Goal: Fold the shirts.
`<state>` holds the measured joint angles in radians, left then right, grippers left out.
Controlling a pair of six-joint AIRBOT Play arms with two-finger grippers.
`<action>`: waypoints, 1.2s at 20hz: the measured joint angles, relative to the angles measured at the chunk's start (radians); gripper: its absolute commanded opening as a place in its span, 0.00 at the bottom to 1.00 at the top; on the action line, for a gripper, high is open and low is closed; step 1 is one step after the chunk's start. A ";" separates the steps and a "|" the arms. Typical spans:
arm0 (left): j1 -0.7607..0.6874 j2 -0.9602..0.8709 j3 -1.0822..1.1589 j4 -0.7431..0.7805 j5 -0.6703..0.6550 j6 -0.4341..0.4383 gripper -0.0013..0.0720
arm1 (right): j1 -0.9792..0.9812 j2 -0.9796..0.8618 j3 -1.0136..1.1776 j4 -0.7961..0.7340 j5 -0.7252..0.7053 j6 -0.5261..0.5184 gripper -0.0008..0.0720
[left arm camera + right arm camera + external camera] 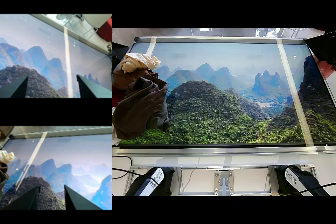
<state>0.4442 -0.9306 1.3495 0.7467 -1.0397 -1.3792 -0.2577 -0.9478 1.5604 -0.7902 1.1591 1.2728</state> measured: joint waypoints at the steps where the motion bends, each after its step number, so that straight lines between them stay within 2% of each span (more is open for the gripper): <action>1: 0.000 -0.001 0.000 0.000 0.000 -0.001 0.98 | 0.000 0.000 0.000 0.000 0.000 0.000 0.48; 5: 0.000 -0.021 0.000 0.061 0.063 0.007 0.98 | 0.000 0.000 0.000 0.001 -0.009 0.000 0.47; 7: 0.008 -0.047 0.000 0.220 0.121 -0.006 0.98 | 0.000 0.000 0.000 0.002 -0.025 0.000 0.48; 8: 0.014 -0.068 0.000 0.337 0.131 -0.040 0.98 | 0.000 0.000 0.000 0.003 -0.028 0.000 0.47; 10: 0.028 -0.124 0.000 0.532 0.117 -0.114 1.00 | 0.000 0.000 0.000 0.003 -0.029 0.000 0.48; 12: 0.036 -0.199 0.000 0.633 0.093 -0.159 1.00 | 0.000 0.001 0.000 0.006 -0.032 0.000 0.48; 14: 0.037 -0.283 0.000 0.673 0.076 -0.186 1.00 | 0.000 0.001 0.000 0.006 -0.037 0.000 0.49; 16: 0.038 -0.366 0.000 0.699 0.069 -0.197 1.00 | 0.000 0.001 0.000 0.007 -0.039 0.000 0.58; 24: 0.043 -0.569 0.001 0.734 0.060 -0.203 1.00 | 0.000 0.001 0.000 0.009 -0.054 0.000 0.58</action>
<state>0.4870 -1.4994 1.3502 1.4803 -0.9794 -1.5818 -0.2577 -0.9470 1.5604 -0.7815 1.1049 1.2728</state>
